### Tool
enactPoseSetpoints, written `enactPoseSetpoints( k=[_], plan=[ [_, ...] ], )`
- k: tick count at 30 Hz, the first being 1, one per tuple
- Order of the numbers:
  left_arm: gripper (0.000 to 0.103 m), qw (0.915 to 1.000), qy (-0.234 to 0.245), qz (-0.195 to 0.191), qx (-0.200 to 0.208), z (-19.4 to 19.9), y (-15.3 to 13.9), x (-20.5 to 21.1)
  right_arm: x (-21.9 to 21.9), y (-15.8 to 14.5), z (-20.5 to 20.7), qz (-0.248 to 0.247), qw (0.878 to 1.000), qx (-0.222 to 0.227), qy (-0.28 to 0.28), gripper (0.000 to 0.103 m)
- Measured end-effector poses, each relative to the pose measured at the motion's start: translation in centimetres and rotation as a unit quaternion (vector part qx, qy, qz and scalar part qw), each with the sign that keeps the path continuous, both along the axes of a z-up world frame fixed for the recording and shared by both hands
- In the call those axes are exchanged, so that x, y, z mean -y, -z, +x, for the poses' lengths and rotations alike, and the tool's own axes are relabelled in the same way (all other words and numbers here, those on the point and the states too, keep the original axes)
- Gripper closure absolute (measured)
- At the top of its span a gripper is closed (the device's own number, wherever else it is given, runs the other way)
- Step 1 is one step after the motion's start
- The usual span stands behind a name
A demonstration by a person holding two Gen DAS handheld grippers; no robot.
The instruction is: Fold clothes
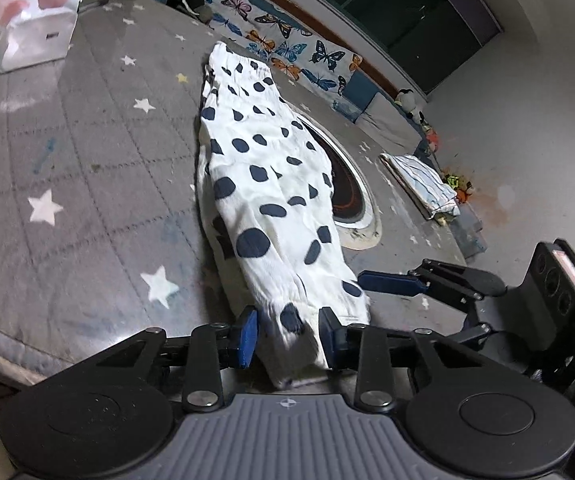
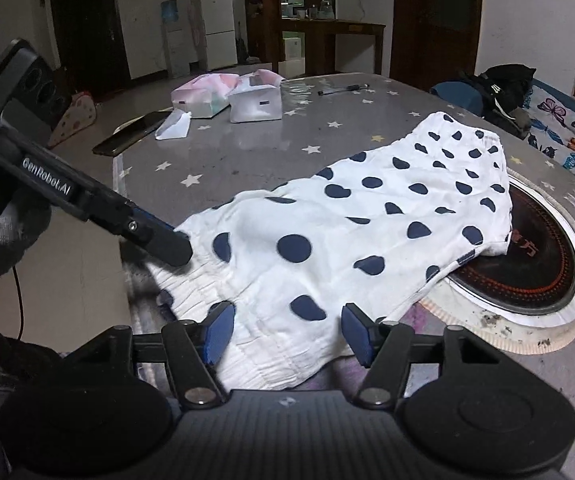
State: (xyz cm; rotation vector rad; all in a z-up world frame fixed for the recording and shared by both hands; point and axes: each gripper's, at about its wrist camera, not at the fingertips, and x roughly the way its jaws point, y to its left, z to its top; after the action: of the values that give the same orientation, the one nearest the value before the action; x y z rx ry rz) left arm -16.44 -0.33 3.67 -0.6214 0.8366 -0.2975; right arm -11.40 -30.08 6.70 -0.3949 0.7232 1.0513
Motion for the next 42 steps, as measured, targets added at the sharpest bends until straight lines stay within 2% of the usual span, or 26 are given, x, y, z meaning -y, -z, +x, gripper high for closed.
enactPoseSetpoints(
  k=[5,7,13,21,24,29,35,37,42],
  plan=[
    [0.090,0.9996,0.001,-0.026,-0.001,0.6,-0.8,0.3,0.0,-0.2,-1.2,0.004,1.000,0.007,-0.011,0.037],
    [0.091,0.9994,0.003,-0.035,0.001,1.0,-1.2,0.5,-0.1,-0.5,-1.9,0.009,1.000,0.015,-0.016,0.032],
    [0.091,0.9980,0.008,-0.062,0.006,2.2,-2.4,1.2,-0.8,-0.3,-3.0,0.012,0.999,0.034,-0.020,0.027],
    [0.091,0.9959,0.013,-0.089,0.011,3.1,-3.3,1.8,-1.8,0.7,-3.3,-0.011,0.996,0.087,0.027,0.028],
    [0.091,0.9958,0.009,-0.091,0.006,2.9,-3.0,1.4,-1.1,0.5,-3.0,-0.027,0.994,0.099,0.048,0.035],
    [0.091,0.9968,0.010,-0.079,-0.009,2.2,-1.8,0.6,0.3,-0.1,-3.5,-0.038,0.991,0.113,0.058,0.048],
    [0.086,0.9968,0.021,-0.047,-0.061,1.0,1.5,0.0,0.9,0.5,-3.8,-0.055,0.994,0.089,0.043,0.052],
    [0.086,0.9972,0.026,-0.041,-0.056,0.6,1.3,-0.3,1.2,0.7,-3.9,-0.061,0.994,0.079,0.035,0.052],
    [0.084,0.9989,0.043,-0.013,-0.013,-0.1,-1.0,-1.0,2.7,-0.7,-3.6,-0.045,0.998,0.048,0.022,0.051]
  ],
)
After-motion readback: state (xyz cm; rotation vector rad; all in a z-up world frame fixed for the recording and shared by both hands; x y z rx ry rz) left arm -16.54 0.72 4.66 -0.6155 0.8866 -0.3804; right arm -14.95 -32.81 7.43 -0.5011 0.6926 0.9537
